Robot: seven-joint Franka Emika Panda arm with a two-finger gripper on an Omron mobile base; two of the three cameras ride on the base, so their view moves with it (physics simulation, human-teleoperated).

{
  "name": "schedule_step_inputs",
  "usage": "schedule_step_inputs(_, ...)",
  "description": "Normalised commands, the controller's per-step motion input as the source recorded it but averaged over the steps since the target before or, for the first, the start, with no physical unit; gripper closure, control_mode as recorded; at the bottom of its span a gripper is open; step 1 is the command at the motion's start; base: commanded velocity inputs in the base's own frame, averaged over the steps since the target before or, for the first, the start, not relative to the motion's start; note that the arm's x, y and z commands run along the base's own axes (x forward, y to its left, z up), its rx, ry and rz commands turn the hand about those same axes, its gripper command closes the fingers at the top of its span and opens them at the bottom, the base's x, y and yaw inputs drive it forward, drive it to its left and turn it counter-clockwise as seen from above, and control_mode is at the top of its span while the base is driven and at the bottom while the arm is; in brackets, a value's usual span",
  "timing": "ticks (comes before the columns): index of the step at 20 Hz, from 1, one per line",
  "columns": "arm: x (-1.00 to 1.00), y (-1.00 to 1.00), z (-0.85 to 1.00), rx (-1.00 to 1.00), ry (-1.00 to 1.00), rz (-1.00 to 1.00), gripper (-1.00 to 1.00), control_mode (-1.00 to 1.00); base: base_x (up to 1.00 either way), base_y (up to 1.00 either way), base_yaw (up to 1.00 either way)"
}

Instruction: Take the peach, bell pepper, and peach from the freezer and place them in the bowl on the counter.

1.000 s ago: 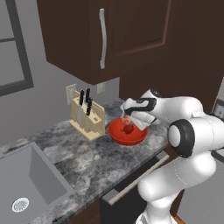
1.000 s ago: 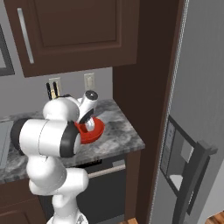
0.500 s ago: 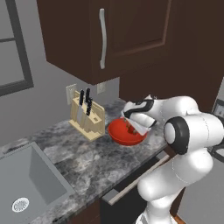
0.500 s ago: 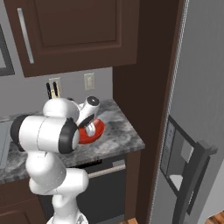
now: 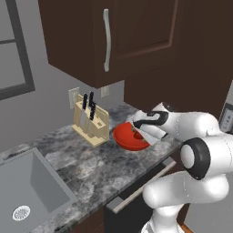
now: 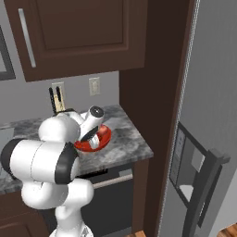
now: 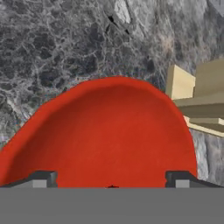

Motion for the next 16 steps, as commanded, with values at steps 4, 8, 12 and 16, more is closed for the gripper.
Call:
schedule_step_inputs(4,-0.81,0.0,0.62,0.0,0.0,0.0,-1.0,-1.0,0.0,0.0,0.0)
schedule_step_inputs(8,-0.72,0.0,0.71,0.0,0.0,-0.01,-1.0,-1.0,0.0,0.0,0.0)
schedule_step_inputs(12,-0.75,-0.01,0.75,-0.03,0.0,-0.02,-1.0,-1.0,0.0,0.0,0.0)
schedule_step_inputs(16,-0.6,-0.15,0.76,-0.06,-0.01,0.0,-1.0,-1.0,0.0,0.0,0.0)
